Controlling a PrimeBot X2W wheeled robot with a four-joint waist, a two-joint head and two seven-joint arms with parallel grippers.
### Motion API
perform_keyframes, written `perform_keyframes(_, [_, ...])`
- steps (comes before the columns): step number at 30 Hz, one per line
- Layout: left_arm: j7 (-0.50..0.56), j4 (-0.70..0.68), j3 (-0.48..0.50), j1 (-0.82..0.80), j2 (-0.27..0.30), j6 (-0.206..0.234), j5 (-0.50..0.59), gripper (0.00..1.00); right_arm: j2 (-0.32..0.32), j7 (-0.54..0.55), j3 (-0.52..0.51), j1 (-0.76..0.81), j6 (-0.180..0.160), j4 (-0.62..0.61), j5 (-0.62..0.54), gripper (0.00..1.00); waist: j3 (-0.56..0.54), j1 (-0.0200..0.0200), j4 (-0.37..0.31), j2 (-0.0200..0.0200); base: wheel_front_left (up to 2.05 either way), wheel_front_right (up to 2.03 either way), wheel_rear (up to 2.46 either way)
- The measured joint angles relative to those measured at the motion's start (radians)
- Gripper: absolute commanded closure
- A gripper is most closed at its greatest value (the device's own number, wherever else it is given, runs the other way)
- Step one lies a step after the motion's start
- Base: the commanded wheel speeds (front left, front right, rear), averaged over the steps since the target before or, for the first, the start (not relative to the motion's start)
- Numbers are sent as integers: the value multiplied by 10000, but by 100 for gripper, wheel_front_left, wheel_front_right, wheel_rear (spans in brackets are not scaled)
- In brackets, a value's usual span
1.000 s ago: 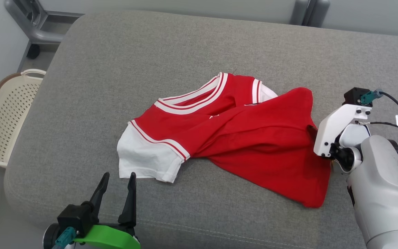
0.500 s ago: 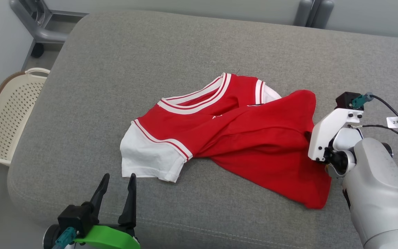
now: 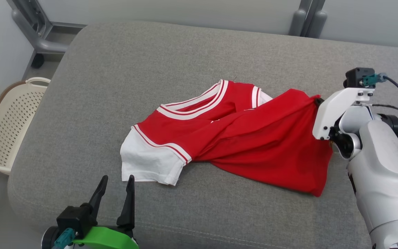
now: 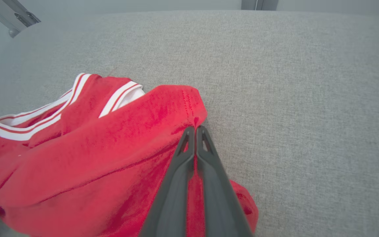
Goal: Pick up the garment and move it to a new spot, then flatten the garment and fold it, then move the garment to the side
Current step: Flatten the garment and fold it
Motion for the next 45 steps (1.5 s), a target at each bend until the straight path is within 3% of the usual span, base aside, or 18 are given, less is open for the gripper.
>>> perform_keyframes(4, [12, -21, 0, 106, 42, 54, -19, 0, -29, -119, 211, -167, 0, -520, 397, 100, -194, 0, -27, 0, 0, 0, 0])
perform_keyframes(9, [54, -88, 13, 201, 79, 151, -73, 0, -102, 748, 671, 361, 2, -2159, 1340, 100, -417, 0, -95, 0, 0, 0, 0])
perform_keyframes(15, [56, -213, 144, 379, 169, 301, -127, 0, -485, 2451, 849, 3143, 0, -5779, 2731, 100, -567, 0, -373, 0, 0, 0, 0])
perform_keyframes(21, [71, -318, 257, 492, 290, 401, -190, 0, -324, 3636, -58, 5779, -2, -8437, 2838, 100, -571, 0, -828, 0, 0, 0, 0])
perform_keyframes(27, [109, -326, 286, 482, 322, 531, -203, 0, 221, 3967, -128, 7068, 0, -8899, 2744, 100, -586, -1, -1276, 0, 0, 0, 0])
perform_keyframes(34, [267, -410, 180, 478, 322, 623, -203, 0, 462, 3557, 111, 7590, 0, -7969, 2376, 100, -801, 0, -1464, 0, 0, 0, 0])
perform_keyframes(35, [259, -382, 178, 481, 337, 616, -203, 0, 474, 3434, 157, 7639, 0, -7839, 2341, 25, -833, -1, -1468, 0, 0, 0, 0])
perform_keyframes(36, [249, -339, 186, 484, 357, 602, -209, 0, 523, 3258, 134, 7663, 0, -7726, 2347, 0, -861, -1, -1468, 0, 0, 0, 0])
perform_keyframes(45, [186, -59, 307, 644, 391, 736, -393, 0, 616, 1695, -88, 7764, 0, -7210, 2226, 0, -1220, -1, -1430, 0, 0, 0, 0])
